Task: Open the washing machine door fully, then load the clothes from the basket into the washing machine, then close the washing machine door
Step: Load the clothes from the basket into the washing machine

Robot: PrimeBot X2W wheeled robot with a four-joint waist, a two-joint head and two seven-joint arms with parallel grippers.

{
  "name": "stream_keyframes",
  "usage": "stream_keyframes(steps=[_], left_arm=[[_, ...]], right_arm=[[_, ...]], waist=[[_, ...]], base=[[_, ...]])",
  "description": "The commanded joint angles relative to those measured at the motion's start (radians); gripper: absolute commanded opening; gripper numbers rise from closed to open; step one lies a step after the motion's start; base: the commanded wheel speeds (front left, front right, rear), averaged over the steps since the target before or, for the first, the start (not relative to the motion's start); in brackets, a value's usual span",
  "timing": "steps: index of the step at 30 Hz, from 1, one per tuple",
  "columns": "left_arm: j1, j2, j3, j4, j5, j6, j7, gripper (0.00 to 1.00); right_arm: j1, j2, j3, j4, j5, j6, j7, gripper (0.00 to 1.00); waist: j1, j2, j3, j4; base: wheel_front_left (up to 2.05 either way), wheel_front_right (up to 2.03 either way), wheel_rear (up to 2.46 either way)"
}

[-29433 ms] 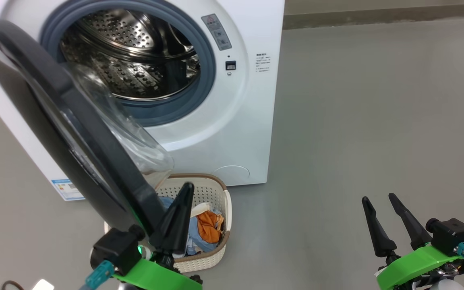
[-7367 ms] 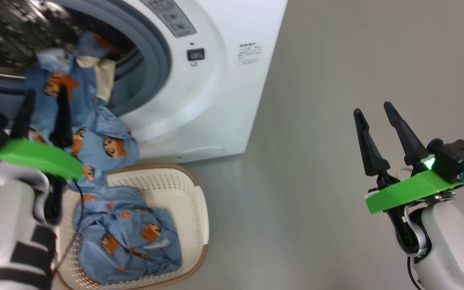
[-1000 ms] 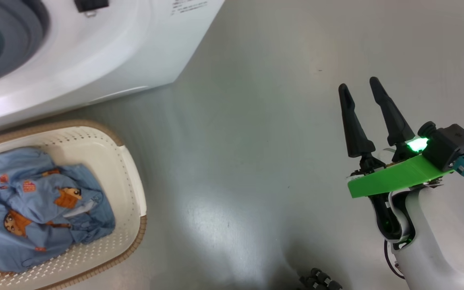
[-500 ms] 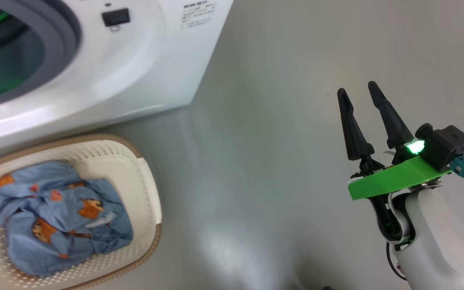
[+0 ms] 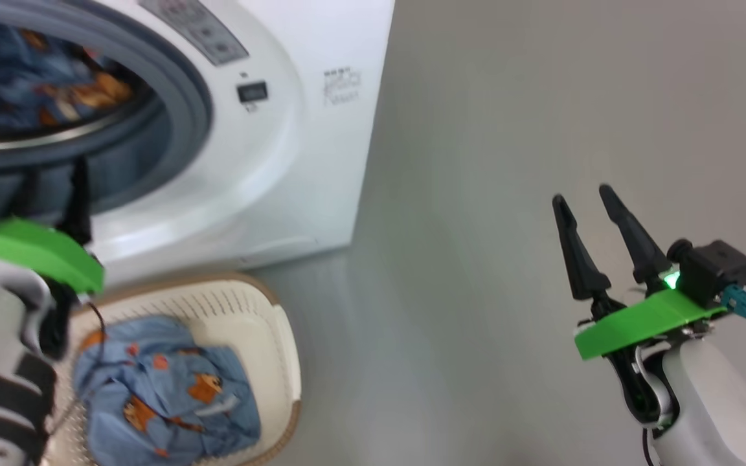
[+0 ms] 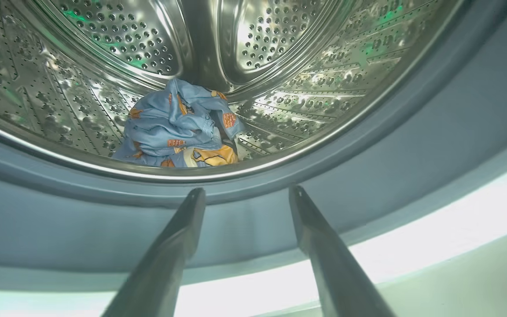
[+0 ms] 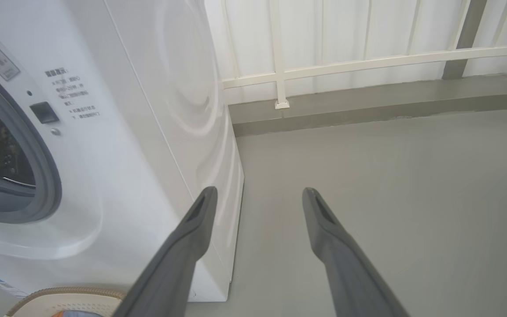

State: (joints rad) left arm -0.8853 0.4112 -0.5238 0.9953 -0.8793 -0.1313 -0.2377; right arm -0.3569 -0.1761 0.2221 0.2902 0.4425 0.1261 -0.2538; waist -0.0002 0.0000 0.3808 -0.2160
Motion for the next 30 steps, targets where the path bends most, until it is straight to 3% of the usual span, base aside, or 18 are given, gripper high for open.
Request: stream_keyframes(steps=[1,6,19,30], left_arm=[[0.028,0.035,0.022,-0.034,0.003,0.001,-0.016,1.00],[0.097,0.022,0.032,-0.084,0.028,0.007,-0.023,1.00],[0.410,-0.014,0.204,-0.442,0.175,0.095,-0.024,1.00],[0.631,-0.064,0.315,-0.664,0.288,0.111,-0.024,1.00]], right_arm=[[0.030,-0.022,0.016,-0.013,0.017,0.005,-0.008,1.00],[0.058,-0.039,0.011,-0.007,0.026,0.005,-0.008,1.00],[0.102,-0.068,-0.004,-0.005,0.039,0.005,-0.008,1.00],[0.124,-0.078,-0.016,-0.011,0.041,0.005,-0.008,1.00]], waist=[[0.0002,0.0000,-0.144,0.066],[0.0002,0.0000,-0.192,0.100],[0.0002,0.0000,-0.269,0.177],[0.0002,0.0000,-0.306,0.194]], base=[[0.00,0.00,0.00],[0.00,0.00,0.00],[0.00,0.00,0.00],[0.00,0.00,0.00]])
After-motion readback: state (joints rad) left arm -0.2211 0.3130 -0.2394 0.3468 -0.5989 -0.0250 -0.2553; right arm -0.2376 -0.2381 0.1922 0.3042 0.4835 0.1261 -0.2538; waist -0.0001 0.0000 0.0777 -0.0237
